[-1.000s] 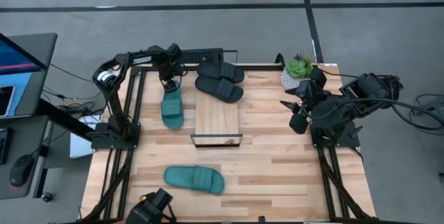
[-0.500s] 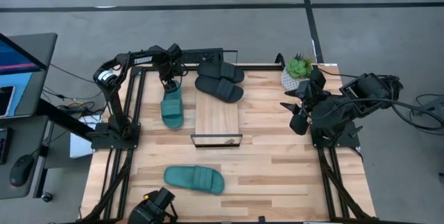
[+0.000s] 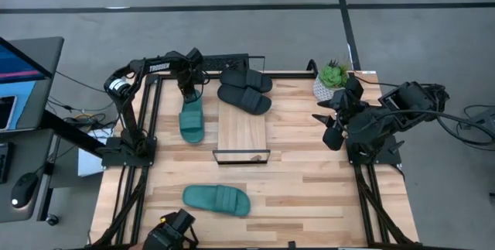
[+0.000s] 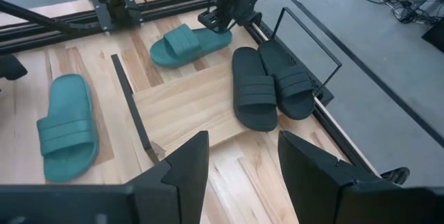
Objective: Pick and place slides into the shelf
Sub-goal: Put the top green slides on the shelf
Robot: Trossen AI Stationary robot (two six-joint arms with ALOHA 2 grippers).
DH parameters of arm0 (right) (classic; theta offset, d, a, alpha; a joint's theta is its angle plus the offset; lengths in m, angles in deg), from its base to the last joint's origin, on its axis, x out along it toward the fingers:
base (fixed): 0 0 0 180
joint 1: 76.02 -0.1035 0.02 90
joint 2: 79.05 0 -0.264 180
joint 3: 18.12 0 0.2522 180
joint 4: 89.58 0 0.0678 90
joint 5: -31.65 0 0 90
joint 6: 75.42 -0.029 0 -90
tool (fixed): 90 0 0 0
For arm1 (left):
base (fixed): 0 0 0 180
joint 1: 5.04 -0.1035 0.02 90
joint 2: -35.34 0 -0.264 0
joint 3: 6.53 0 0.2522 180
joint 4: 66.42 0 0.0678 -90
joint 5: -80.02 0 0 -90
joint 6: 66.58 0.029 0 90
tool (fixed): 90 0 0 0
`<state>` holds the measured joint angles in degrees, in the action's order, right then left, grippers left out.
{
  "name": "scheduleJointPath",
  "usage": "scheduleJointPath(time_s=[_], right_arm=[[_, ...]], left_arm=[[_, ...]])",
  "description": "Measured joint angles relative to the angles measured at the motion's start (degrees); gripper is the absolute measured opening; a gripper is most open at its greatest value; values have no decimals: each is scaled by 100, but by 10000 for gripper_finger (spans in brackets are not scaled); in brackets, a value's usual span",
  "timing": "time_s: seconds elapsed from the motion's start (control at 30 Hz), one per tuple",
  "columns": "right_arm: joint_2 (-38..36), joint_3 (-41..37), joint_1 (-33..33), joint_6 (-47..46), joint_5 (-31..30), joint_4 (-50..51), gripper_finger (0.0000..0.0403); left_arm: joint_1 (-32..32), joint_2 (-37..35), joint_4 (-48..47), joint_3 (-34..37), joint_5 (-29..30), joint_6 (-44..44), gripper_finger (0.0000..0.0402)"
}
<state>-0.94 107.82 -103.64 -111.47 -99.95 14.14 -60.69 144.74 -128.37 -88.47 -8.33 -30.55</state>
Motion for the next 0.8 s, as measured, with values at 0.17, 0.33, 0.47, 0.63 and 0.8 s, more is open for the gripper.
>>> scheduleJointPath(time_s=[0.17, 0.33, 0.47, 0.63, 0.8], right_arm=[[0, 1, 0, -2, 0, -3, 166], [0, 2, 0, -2, 0, -7, 166], [0, 2, 0, -2, 0, -18, 166], [0, 2, 0, 0, -1, -17, 166], [0, 1, 0, 9, -33, -16, 166]], left_arm=[[24, 0, 6, 0, 76, 52, 9], [28, 2, -1, 0, 72, 66, 7], [28, 2, -2, 0, 76, 63, 5], [35, 2, 0, 0, 123, 44, 5], [37, 2, 0, 0, 156, 35, 5]])
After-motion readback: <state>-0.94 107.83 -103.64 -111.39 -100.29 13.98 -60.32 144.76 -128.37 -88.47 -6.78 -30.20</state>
